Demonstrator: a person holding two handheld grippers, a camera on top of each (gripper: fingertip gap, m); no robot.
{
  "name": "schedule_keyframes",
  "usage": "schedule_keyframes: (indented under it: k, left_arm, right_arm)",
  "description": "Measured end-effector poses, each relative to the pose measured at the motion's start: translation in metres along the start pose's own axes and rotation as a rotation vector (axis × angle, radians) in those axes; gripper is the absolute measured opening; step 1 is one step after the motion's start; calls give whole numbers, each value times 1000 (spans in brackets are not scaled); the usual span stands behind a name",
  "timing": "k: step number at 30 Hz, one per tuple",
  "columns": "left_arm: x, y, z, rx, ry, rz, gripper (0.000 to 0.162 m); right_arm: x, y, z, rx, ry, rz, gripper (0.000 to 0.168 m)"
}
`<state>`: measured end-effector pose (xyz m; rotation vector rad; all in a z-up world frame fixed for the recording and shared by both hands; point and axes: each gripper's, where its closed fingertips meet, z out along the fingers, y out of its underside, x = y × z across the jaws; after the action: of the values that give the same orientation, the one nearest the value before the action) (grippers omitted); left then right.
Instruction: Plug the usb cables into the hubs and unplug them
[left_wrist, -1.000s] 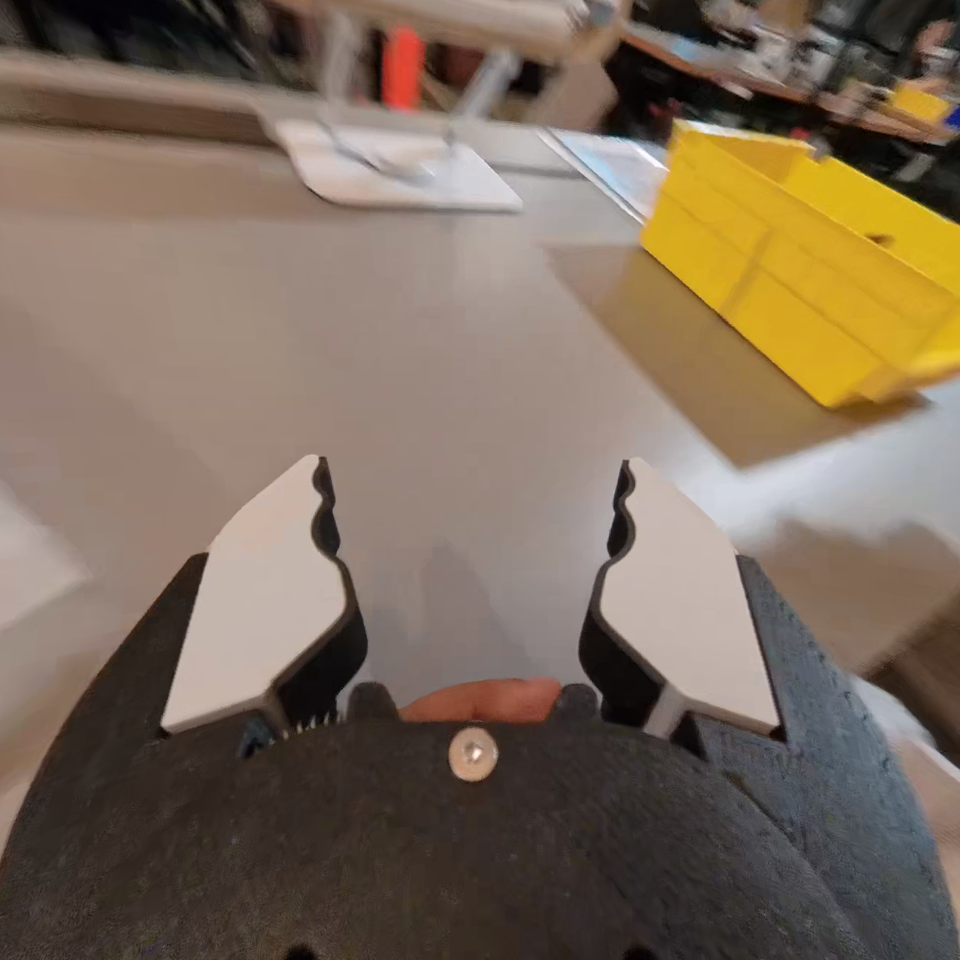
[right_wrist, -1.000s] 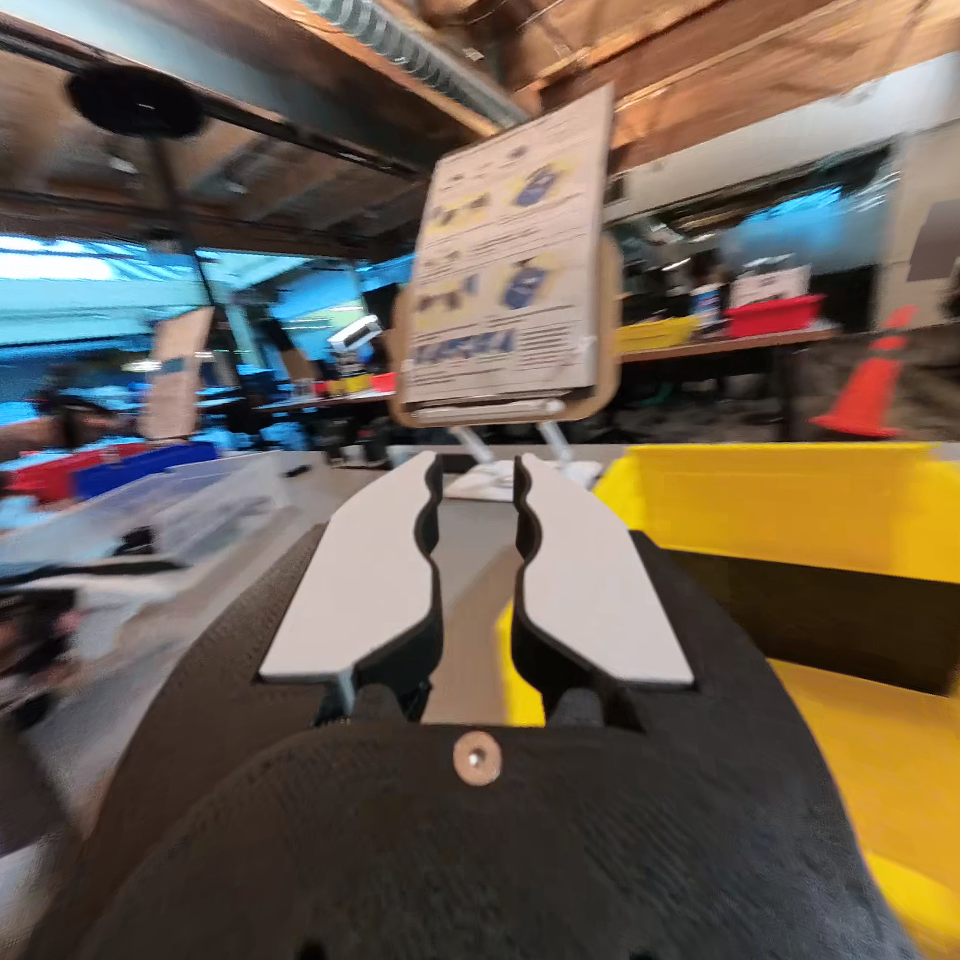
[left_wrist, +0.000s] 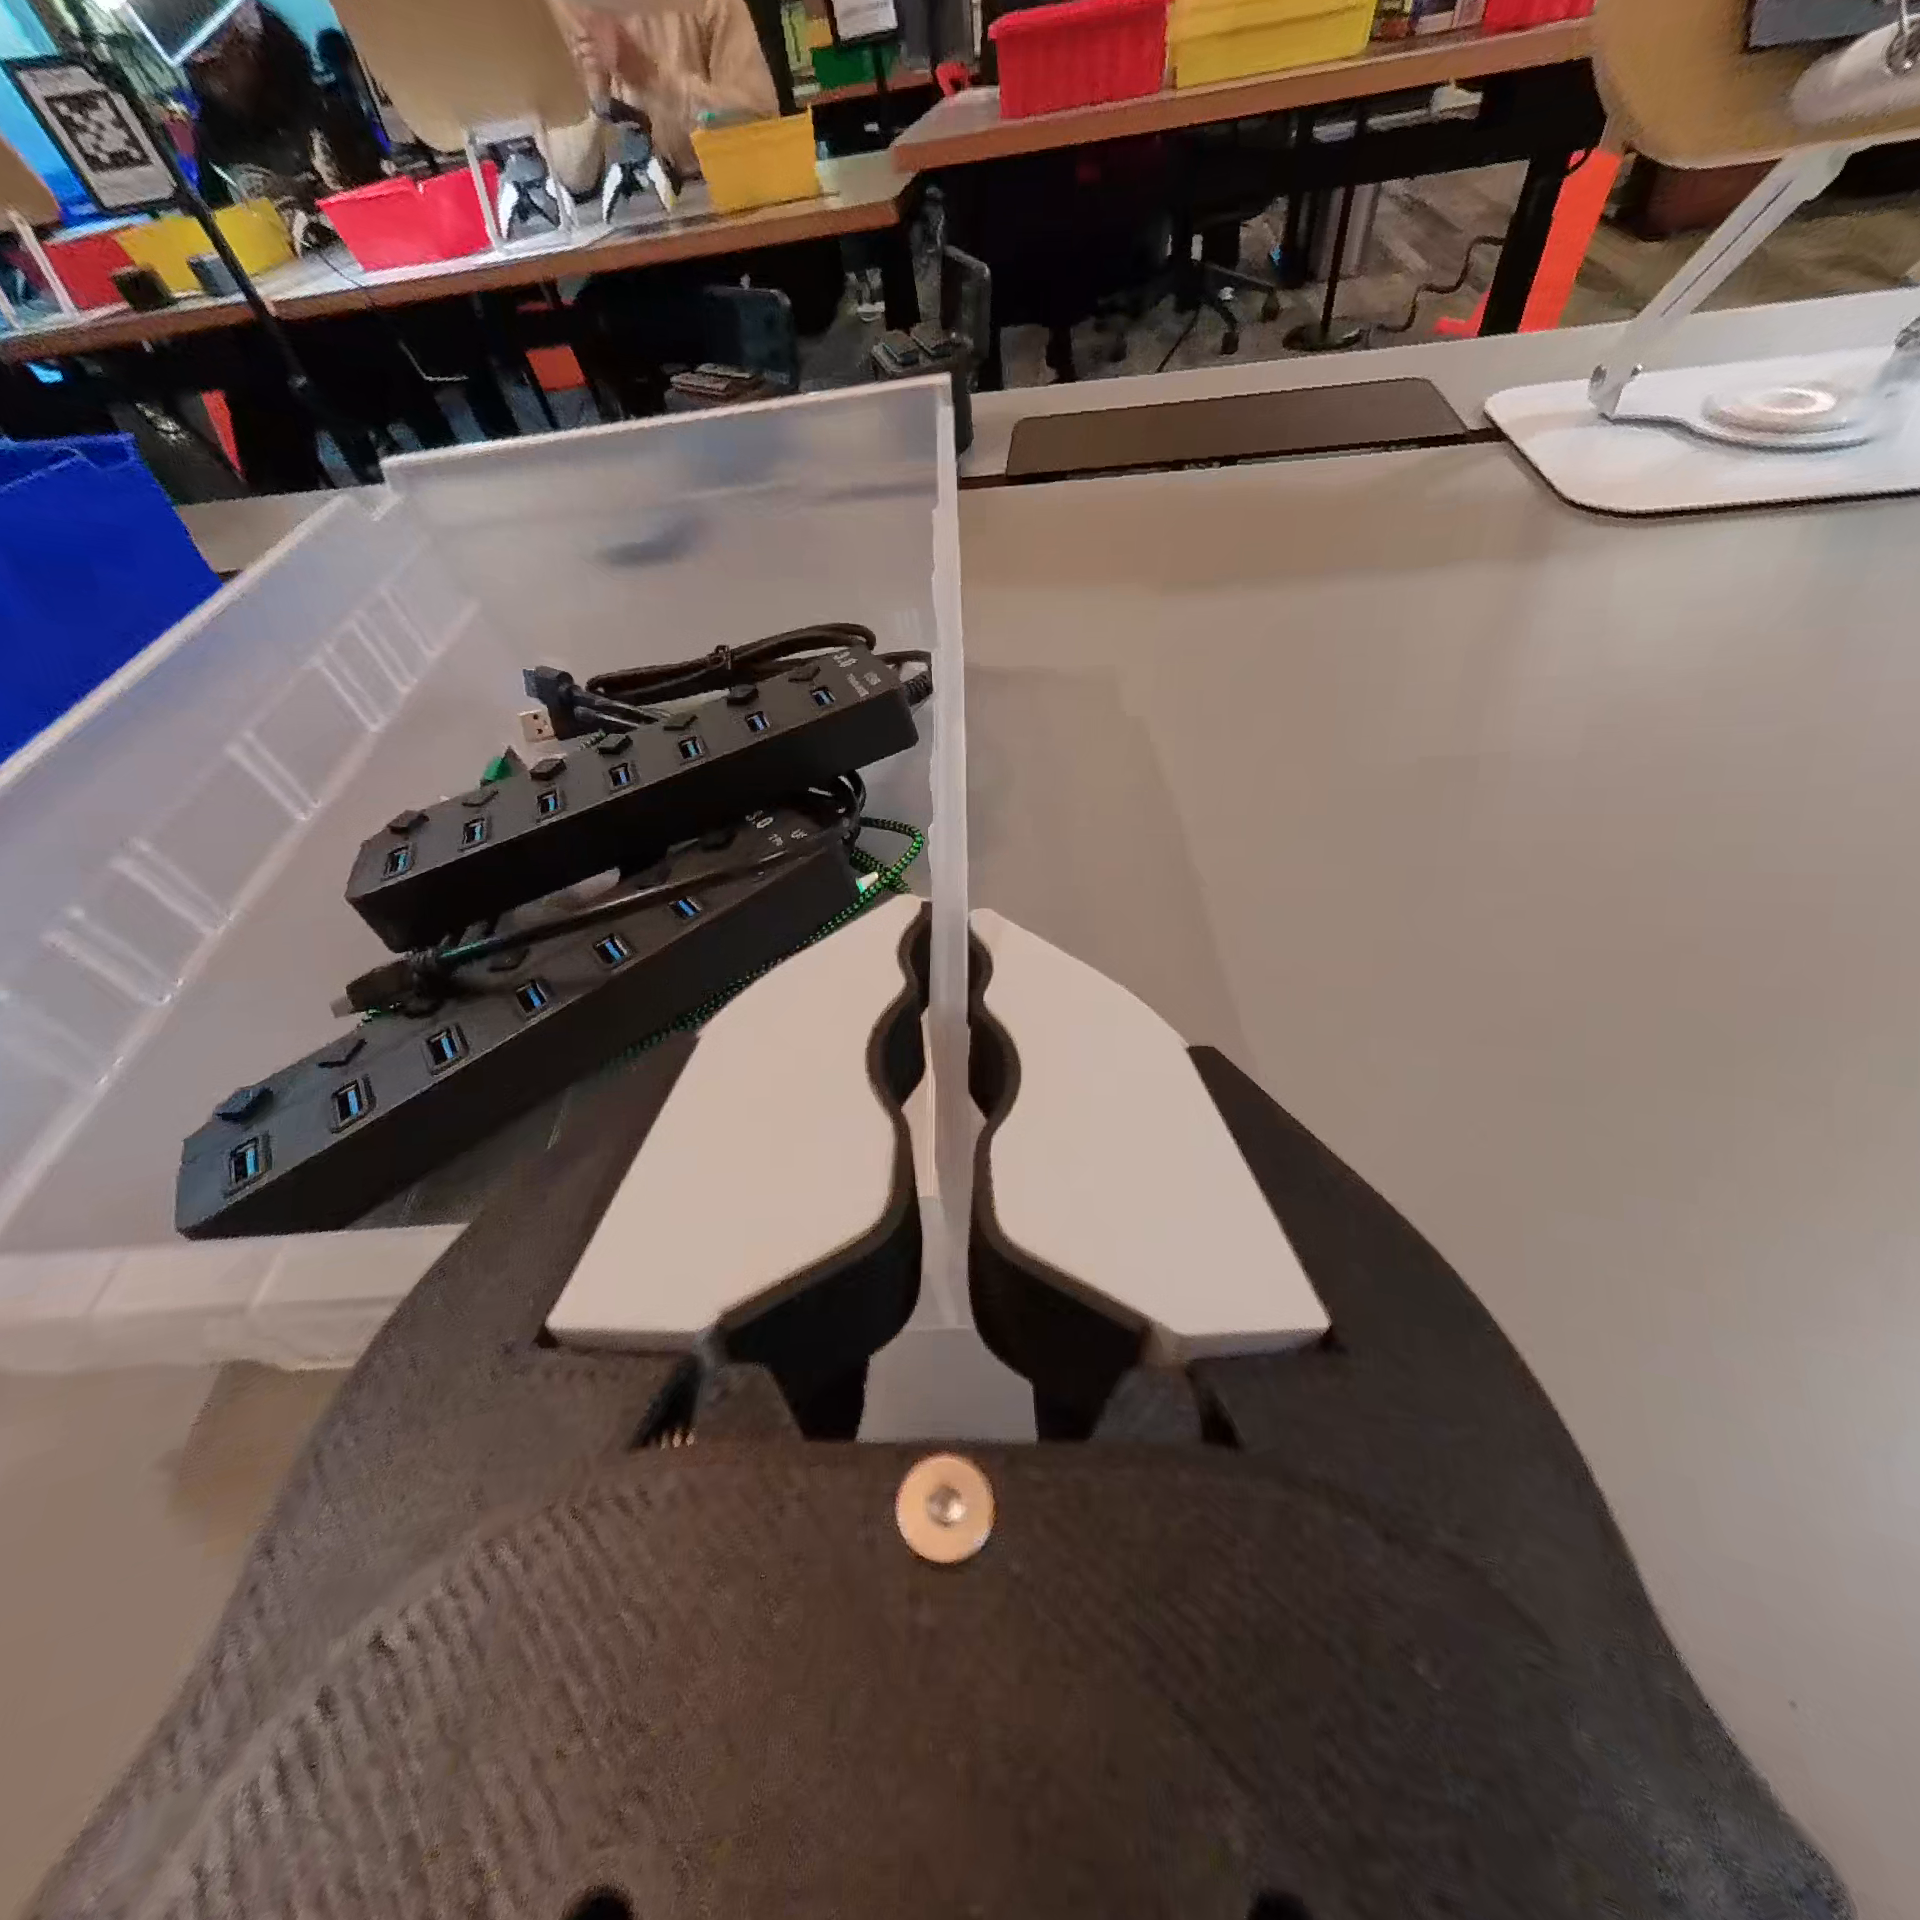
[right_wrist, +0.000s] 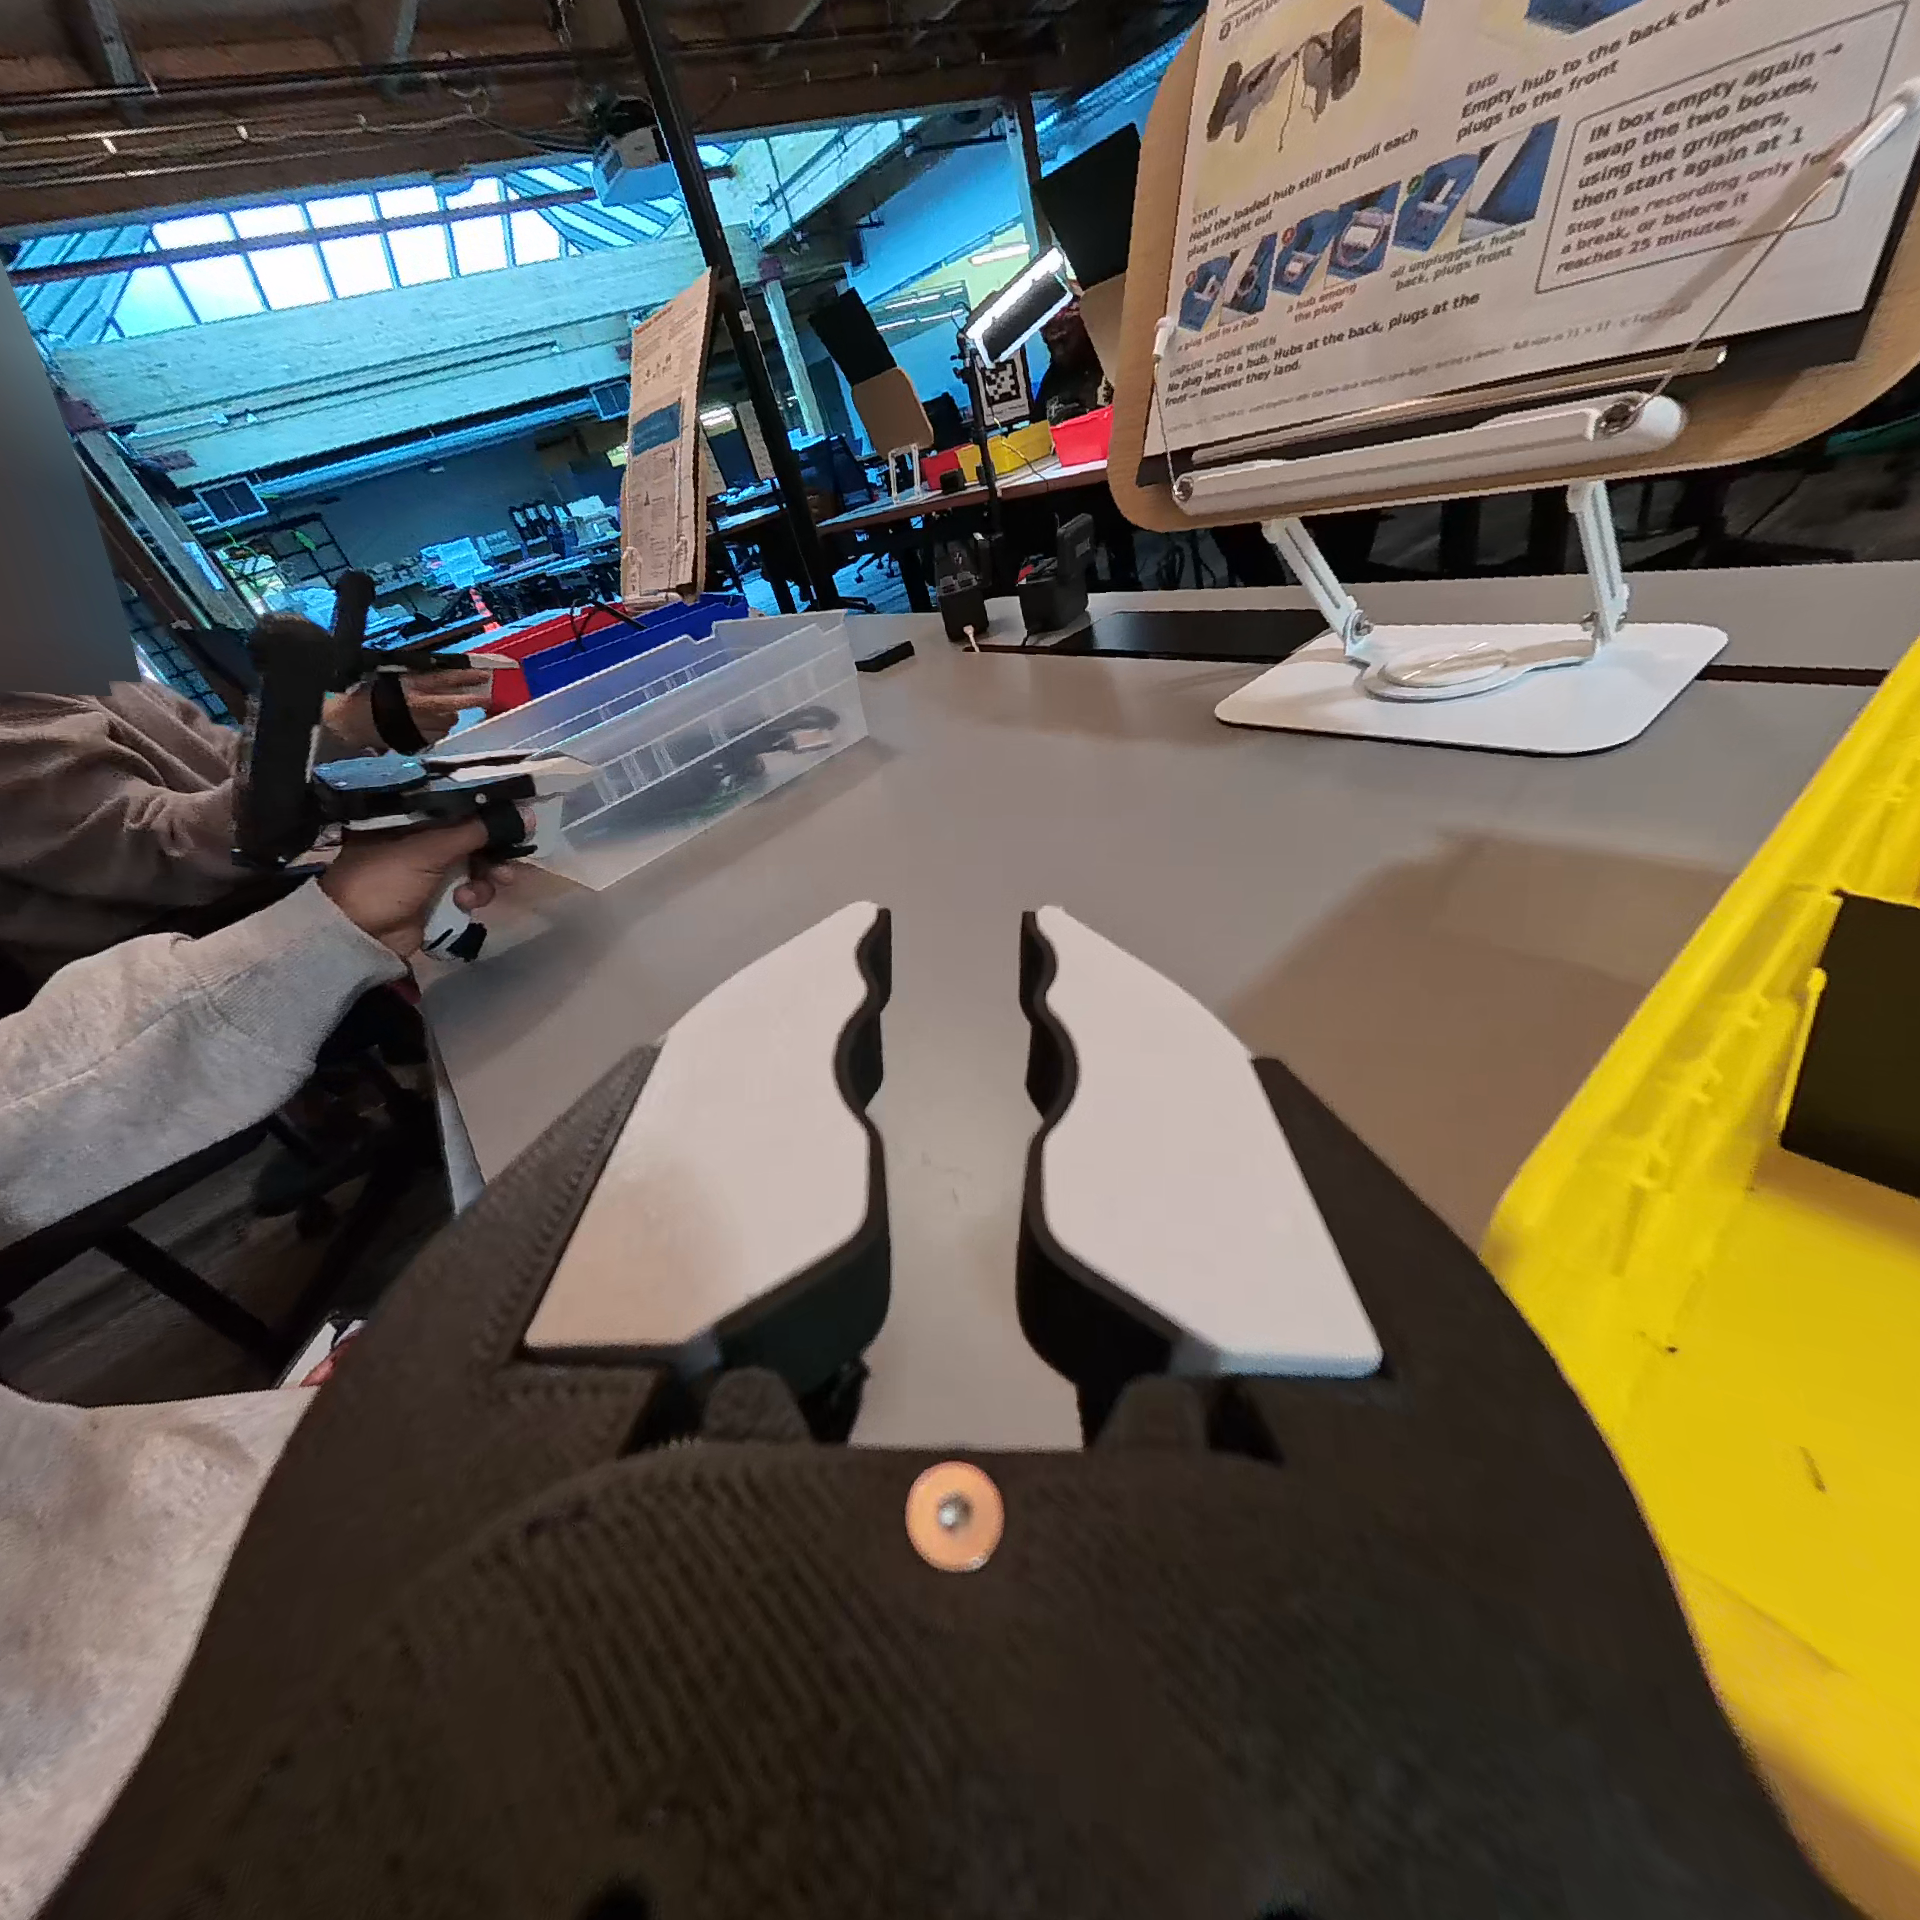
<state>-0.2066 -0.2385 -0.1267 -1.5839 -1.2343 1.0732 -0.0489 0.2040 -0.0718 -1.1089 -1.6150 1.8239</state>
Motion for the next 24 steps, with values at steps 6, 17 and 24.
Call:
schedule_keyframes:
  k: [6,17,24]
  left_arm:
    - [10,8,-28,-15,36,6,3]
    - [20,-31,-63,163,137,28,53]
    - [-53,-26,-55,-158,262,233,37]
  right_arm:
    - [4,1,0,-4,6,17,24]
    - [7,7,2,-20,9,59,24]
    - [8,10,4,-20,-14,101,24]
